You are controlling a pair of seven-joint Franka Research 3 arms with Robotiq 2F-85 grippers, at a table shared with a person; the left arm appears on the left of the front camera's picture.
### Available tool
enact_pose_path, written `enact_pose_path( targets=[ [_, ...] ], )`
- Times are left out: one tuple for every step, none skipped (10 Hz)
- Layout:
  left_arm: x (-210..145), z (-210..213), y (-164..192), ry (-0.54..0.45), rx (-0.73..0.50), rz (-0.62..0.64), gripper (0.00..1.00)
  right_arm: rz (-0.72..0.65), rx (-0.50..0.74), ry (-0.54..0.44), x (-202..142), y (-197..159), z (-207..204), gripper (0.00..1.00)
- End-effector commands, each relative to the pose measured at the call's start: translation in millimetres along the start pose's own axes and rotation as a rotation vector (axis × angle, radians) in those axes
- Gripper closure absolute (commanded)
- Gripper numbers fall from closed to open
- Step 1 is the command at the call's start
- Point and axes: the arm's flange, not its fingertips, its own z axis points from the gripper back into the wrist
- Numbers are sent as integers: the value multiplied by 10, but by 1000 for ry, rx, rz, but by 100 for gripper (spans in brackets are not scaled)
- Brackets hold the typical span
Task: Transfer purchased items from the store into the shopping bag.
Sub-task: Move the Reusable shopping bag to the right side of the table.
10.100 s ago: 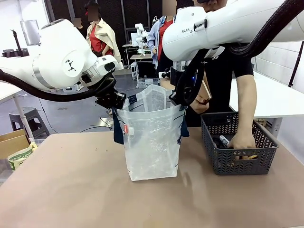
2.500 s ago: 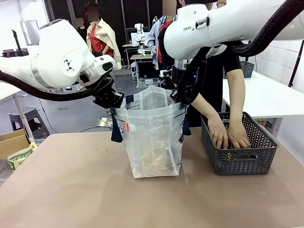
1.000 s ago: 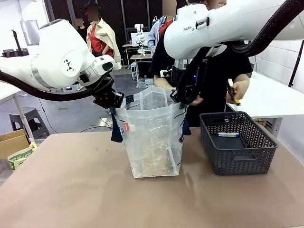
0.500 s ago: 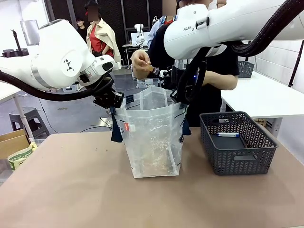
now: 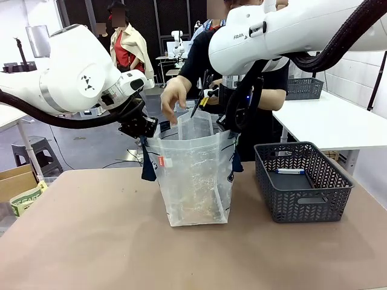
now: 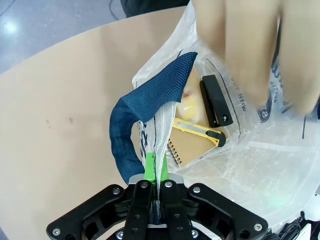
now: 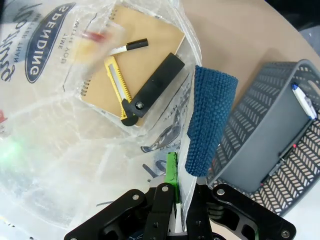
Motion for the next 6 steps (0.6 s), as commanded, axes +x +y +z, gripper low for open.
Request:
enact_pose_path(
  targets=[
    [-3, 13, 12, -2, 2, 1, 100, -1, -2, -2, -5, -6, 4, 100],
    [-3, 13, 12, -2, 2, 1, 100, -1, -2, -2, -5, -6, 4, 100],
    [-3, 13, 12, -2, 2, 1, 100, -1, -2, -2, -5, -6, 4, 100],
    [-3, 13, 12, -2, 2, 1, 100, -1, -2, -2, -5, -6, 4, 100],
    [-3, 13, 12, -2, 2, 1, 100, -1, -2, -2, -5, -6, 4, 100],
    [-3, 13, 12, -2, 2, 1, 100, -1, -2, -2, -5, -6, 4, 100]
  ],
)
